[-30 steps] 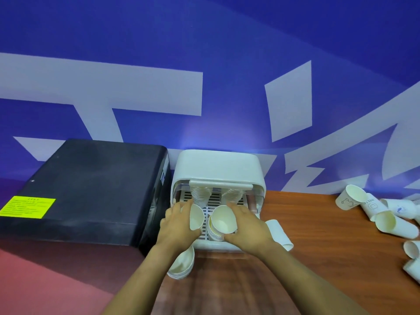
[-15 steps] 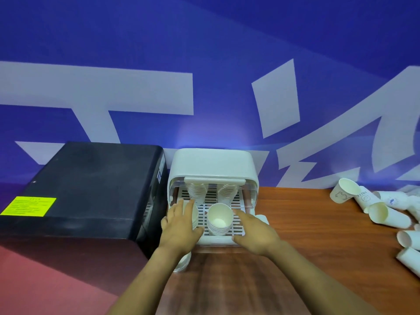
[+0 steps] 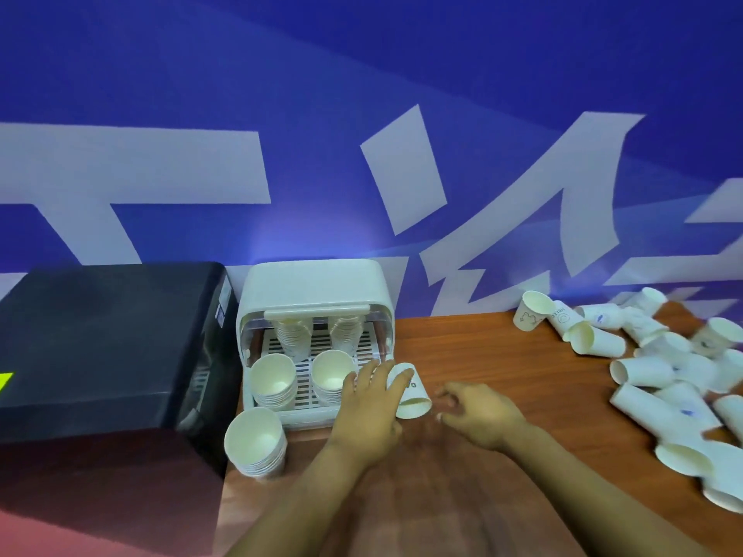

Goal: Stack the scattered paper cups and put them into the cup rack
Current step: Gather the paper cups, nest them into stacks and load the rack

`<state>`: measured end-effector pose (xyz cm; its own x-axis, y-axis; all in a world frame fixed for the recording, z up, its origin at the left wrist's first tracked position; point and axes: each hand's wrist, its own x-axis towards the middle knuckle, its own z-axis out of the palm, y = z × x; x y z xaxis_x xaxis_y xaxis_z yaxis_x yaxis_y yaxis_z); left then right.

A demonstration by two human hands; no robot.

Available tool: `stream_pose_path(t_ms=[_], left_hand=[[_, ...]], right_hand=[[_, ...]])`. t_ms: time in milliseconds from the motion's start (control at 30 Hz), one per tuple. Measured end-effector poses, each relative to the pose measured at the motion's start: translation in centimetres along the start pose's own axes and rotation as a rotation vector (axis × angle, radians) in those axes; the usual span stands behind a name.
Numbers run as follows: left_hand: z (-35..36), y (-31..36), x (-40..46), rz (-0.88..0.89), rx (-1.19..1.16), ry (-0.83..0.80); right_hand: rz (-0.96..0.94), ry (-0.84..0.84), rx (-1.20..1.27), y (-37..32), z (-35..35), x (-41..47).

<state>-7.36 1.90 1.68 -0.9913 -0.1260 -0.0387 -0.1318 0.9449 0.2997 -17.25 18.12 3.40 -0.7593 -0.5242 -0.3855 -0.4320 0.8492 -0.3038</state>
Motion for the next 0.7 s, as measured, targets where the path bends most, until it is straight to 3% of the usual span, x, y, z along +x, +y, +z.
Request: stream_pose_path(t_ms=[367, 700], left_hand=[[2.0, 3.5, 4.0, 0.106, 0.358, -0.169], [6.6, 5.0, 9.1, -0.064, 0.657, -0.376]], right_hand=[[0.02, -0.023, 0.065, 7.6, -1.6, 0.1], [-0.051, -0.062, 0.068, 17.4, -5.4, 3.6]])
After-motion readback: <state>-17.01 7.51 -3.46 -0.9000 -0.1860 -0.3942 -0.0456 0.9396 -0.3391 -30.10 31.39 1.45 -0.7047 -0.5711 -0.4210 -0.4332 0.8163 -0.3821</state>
